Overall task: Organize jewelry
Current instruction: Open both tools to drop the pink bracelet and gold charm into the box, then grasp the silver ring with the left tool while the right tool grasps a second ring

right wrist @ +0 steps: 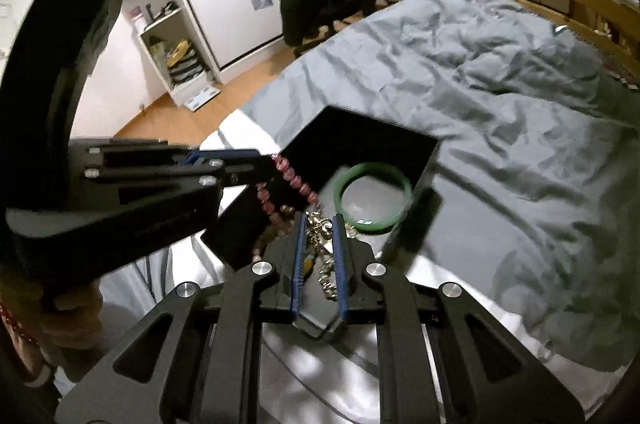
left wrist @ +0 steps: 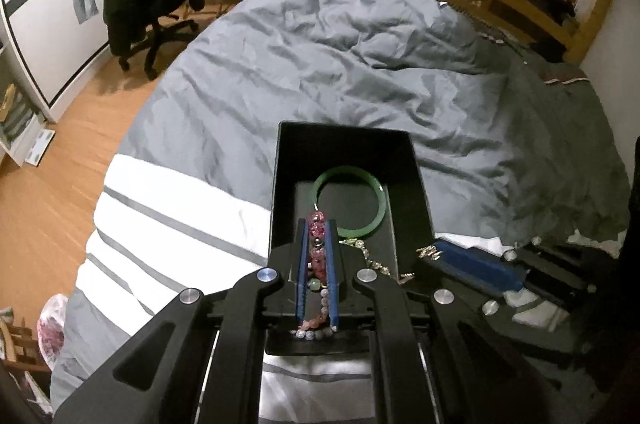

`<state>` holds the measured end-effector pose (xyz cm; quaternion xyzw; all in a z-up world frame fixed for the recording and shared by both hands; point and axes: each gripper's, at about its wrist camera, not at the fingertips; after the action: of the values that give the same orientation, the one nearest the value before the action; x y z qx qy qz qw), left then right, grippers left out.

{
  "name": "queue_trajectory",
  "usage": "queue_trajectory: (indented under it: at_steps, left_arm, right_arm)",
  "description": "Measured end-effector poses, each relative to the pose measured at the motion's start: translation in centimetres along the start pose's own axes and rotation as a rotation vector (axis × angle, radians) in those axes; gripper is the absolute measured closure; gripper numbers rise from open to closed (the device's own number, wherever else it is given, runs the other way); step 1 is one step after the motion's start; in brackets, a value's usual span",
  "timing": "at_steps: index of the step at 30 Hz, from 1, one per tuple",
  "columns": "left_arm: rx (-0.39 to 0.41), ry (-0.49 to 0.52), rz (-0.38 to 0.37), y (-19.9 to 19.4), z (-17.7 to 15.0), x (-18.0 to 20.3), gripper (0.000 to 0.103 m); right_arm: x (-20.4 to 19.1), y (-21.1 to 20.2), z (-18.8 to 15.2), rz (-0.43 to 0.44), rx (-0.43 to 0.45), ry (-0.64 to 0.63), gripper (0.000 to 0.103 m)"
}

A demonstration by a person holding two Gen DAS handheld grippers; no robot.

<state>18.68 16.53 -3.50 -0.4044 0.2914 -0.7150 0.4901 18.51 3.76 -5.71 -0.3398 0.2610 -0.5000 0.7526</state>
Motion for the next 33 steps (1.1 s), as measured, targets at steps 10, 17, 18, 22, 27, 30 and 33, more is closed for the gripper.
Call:
queue_trajectory:
  at_steps: [10, 17, 18, 22, 27, 30, 33]
  left_arm:
    - [0.0, -0.053, 0.011, -0.3, -0.1, -0.9, 0.088]
    - [0.088, -0.039, 0.023, -1.6, 0.0, -0.3, 0.027]
    - [0.091, -0.033, 0.014, -1.6, 0.0, 0.0, 0.025]
    - [0.089, 0.039, -0.017, -0.8, -0.3, 3.3, 0.017]
    - [0.066, 0.196, -0.072, 0.8, -1.5, 9.8, 0.017]
    - [0.072, 0.261, -0.11, 1.5, -2.3, 13.1, 0.017]
    - [0.047, 0.277, -0.161, 3.1, -2.4, 15.5, 0.017]
  right_arm:
    - [-0.6, 0.8, -0.9, 0.032, -0.043, -0.01, 0.048]
    - [2.1, -2.0, -0.9, 0.019, 0.035, 0.056, 0.032]
    - [2.9, -2.6, -1.1, 0.004, 0.045, 0.069, 0.027]
    - [7.5, -5.8, -2.4, -0.06, 0.075, 0.135, 0.025]
    - [12.9, -9.8, -5.7, -0.172, 0.084, 0.158, 0.029]
    - [15.2, -11.3, -7.9, -0.226, 0.077, 0.148, 0.037]
    - [17.3, -11.1, -10.4, -0.263, 0.03, 0.144, 0.051]
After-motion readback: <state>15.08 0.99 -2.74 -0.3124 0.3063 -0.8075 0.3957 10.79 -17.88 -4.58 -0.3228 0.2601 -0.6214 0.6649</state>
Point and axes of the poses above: each gripper's, at about its wrist camera, not at the fingertips, and y roughly the way its jaws point, x to its right, z to its top, and after that the axes turned 14 degrees about -z, right-handed
